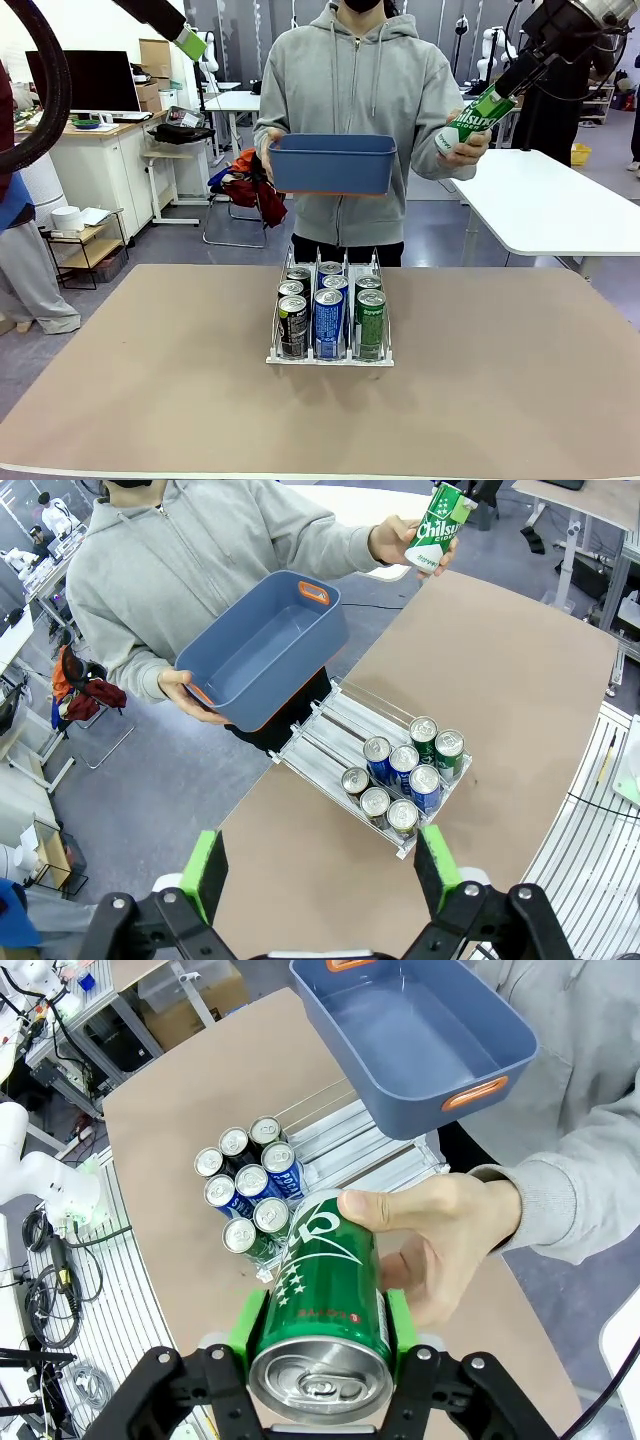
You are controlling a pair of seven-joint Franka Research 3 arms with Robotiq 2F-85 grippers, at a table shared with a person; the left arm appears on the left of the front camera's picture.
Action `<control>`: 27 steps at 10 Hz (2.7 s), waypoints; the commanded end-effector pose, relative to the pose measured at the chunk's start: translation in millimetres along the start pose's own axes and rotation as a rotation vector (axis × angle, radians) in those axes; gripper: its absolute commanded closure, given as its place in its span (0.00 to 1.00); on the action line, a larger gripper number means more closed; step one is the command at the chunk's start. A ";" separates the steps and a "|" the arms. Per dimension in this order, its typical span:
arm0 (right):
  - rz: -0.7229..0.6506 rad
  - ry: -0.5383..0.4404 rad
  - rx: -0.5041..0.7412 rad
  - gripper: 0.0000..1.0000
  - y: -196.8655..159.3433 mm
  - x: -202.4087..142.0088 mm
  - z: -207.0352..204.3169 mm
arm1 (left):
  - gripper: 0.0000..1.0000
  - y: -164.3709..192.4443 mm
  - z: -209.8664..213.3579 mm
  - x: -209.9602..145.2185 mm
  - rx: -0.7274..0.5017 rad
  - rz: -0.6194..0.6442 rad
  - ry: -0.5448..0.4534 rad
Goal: Fill the beverage cans into the dispenser.
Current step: Place the picked Sprite in the line of the Automatic Can Dispenser with the same cans.
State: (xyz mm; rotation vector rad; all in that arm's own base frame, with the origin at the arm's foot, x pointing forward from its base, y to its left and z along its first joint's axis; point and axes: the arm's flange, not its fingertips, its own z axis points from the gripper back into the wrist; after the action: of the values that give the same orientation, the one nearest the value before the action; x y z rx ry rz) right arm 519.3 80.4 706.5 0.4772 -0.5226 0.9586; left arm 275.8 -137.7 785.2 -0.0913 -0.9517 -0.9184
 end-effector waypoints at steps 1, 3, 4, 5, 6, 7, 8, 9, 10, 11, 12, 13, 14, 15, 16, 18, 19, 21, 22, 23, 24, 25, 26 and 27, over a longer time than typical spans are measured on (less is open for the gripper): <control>0.003 -0.001 0.000 1.00 0.1 0.1 0.1 | 0.00 2.0 0.0 -2.4 -0.019 -0.005 -0.005; 0.003 -0.001 0.000 1.00 0.1 0.1 0.1 | 0.00 2.0 0.0 -2.4 -0.019 -0.005 -0.005; 0.003 -0.001 0.000 1.00 0.1 0.1 0.1 | 0.00 2.0 0.0 -2.4 -0.019 -0.005 -0.005; 0.003 -0.001 0.000 1.00 0.1 0.1 0.1 | 0.00 2.0 0.0 -2.4 -0.019 -0.005 -0.005; 0.003 -0.001 0.000 1.00 0.1 0.1 0.1 | 0.00 2.0 0.0 -2.4 -0.019 -0.005 -0.005; 0.003 -0.001 0.000 1.00 0.1 0.1 0.1 | 0.00 2.0 0.0 -2.4 -0.019 -0.005 -0.005; 0.003 -0.001 0.000 1.00 0.1 0.1 0.1 | 0.00 2.0 0.0 -2.4 -0.019 -0.005 -0.005; 0.003 -0.001 0.000 1.00 0.1 0.1 0.1 | 0.00 2.0 0.0 -2.4 -0.019 -0.005 -0.005; 0.003 -0.001 0.000 1.00 0.1 0.1 0.1 | 0.00 2.0 0.0 -2.4 -0.019 -0.005 -0.005; 0.003 -0.001 0.000 1.00 0.1 0.1 0.1 | 0.00 2.0 0.0 -2.4 -0.019 -0.005 -0.005; 0.003 -0.001 0.000 1.00 0.1 0.1 0.1 | 0.00 2.0 0.0 -2.4 -0.019 -0.005 -0.005; 0.003 -0.001 0.000 1.00 0.1 0.1 0.1 | 0.00 2.0 0.0 -2.4 -0.019 -0.005 -0.005; 0.003 -0.001 0.000 1.00 0.1 0.1 0.1 | 0.00 2.0 0.0 -2.4 -0.019 -0.005 -0.005; 0.003 -0.001 0.000 1.00 0.1 0.1 0.1 | 0.00 2.0 0.0 -2.4 -0.019 -0.005 -0.005; 0.003 -0.001 0.000 1.00 0.1 0.1 0.1 | 0.00 2.0 0.0 -2.4 -0.019 -0.005 -0.005; 0.003 -0.001 0.000 1.00 0.1 0.1 0.1 | 0.00 2.0 0.0 -2.4 -0.019 -0.005 -0.005; -0.002 0.002 0.002 0.42 -1.2 -0.7 -1.7 | 0.00 2.0 0.0 -2.4 -0.019 -0.005 -0.005; -0.021 0.059 -0.005 0.42 20.9 -16.8 4.6 | 0.00 2.0 0.0 -2.4 -0.019 -0.005 -0.005; 0.000 0.093 0.010 0.42 36.4 -29.0 9.7 | 0.00 2.0 0.0 -2.4 -0.019 -0.005 -0.005; 0.009 0.122 0.003 0.42 51.0 -41.7 13.5 | 0.00 2.0 0.0 -2.4 -0.019 -0.005 -0.005; 0.046 0.152 -0.001 0.42 63.8 -55.4 16.1 | 0.00 2.0 0.0 -2.4 -0.019 -0.005 -0.005; 0.067 0.176 0.017 0.42 79.5 -72.5 12.6 | 0.00 2.0 0.0 -2.4 -0.019 -0.005 -0.005; 0.101 0.184 0.005 0.42 96.4 -93.2 -2.7 | 0.00 2.0 0.0 -2.4 -0.019 -0.005 -0.005; 0.105 0.186 0.000 0.42 108.2 -107.8 -17.6 | 0.00 2.0 0.0 -2.4 -0.019 -0.005 -0.005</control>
State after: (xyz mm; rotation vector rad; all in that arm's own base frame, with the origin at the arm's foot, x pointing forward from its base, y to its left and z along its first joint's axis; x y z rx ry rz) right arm 395.3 68.4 666.8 0.3909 -0.3435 1.0684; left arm 276.1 -137.7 785.0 -0.0915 -0.9511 -0.9182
